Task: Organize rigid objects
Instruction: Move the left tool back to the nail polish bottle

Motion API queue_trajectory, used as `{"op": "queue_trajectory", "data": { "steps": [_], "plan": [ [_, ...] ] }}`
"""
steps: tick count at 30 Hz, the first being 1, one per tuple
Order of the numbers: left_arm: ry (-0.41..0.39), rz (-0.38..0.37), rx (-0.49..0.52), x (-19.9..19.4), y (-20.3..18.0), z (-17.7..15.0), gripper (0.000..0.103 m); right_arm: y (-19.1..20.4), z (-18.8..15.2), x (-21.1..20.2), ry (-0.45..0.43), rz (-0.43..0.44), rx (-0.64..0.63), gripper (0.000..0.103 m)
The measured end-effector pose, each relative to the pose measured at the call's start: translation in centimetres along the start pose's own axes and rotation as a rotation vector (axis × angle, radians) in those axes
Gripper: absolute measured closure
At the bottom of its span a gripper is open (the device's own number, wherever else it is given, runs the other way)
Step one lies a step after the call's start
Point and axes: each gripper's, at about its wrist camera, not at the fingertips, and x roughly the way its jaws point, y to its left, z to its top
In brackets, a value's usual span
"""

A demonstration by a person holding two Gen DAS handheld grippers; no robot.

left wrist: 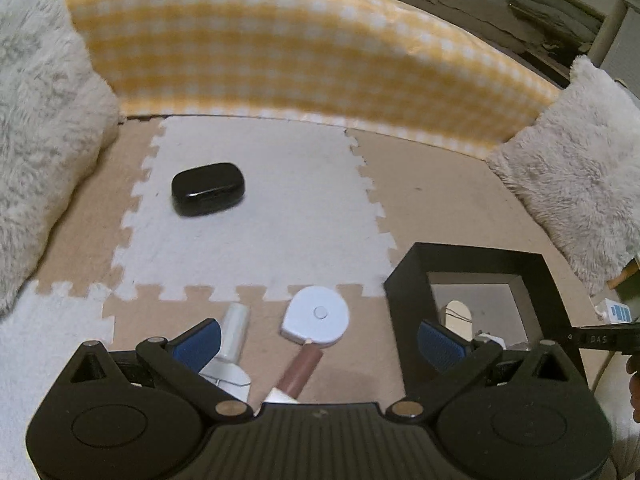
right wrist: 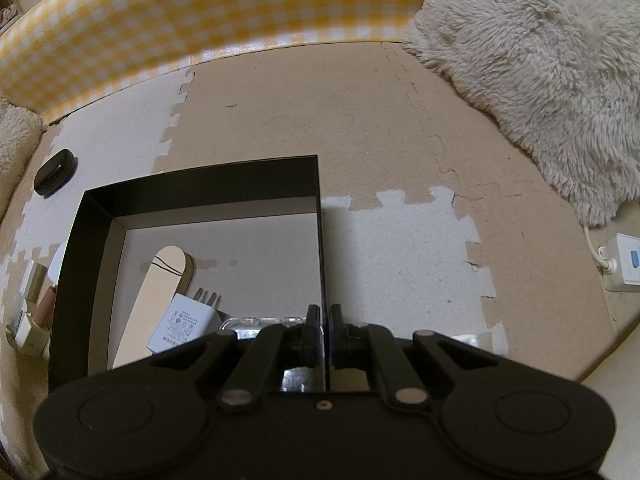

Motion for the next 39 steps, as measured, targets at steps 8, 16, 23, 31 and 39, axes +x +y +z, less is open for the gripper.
{"op": "queue_trajectory", "data": {
  "steps": [8, 16, 23, 31, 39],
  "plan": [
    [0.048, 0.187, 0.061, 1.0, 1.9, -0.9, 0.007, 0.0, 0.0, 0.0, 0.000, -0.001, -0.002, 0.098],
    [0.151, 0.297, 0.086, 2.8, 4.0, -2.4, 0.007, 0.0, 0.0, 0.0, 0.000, -0.002, -0.001, 0.098],
    [0.184, 0.225, 0.167, 2.9, 2.1, -3.2, 0.006, 0.0, 0.0, 0.0, 0.000, -0.002, -0.001, 0.098],
    [0.171, 0.119, 0.217, 1.9, 0.1, -3.6, 0.040, 0.0, 0.0, 0.0, 0.000, -0.002, -0.001, 0.098],
    [0.200, 0.002, 0.281, 2.6, -1.8, -4.3, 0.055, 0.0, 0.0, 0.0, 0.000, 0.000, 0.000, 0.097]
  ]
}}
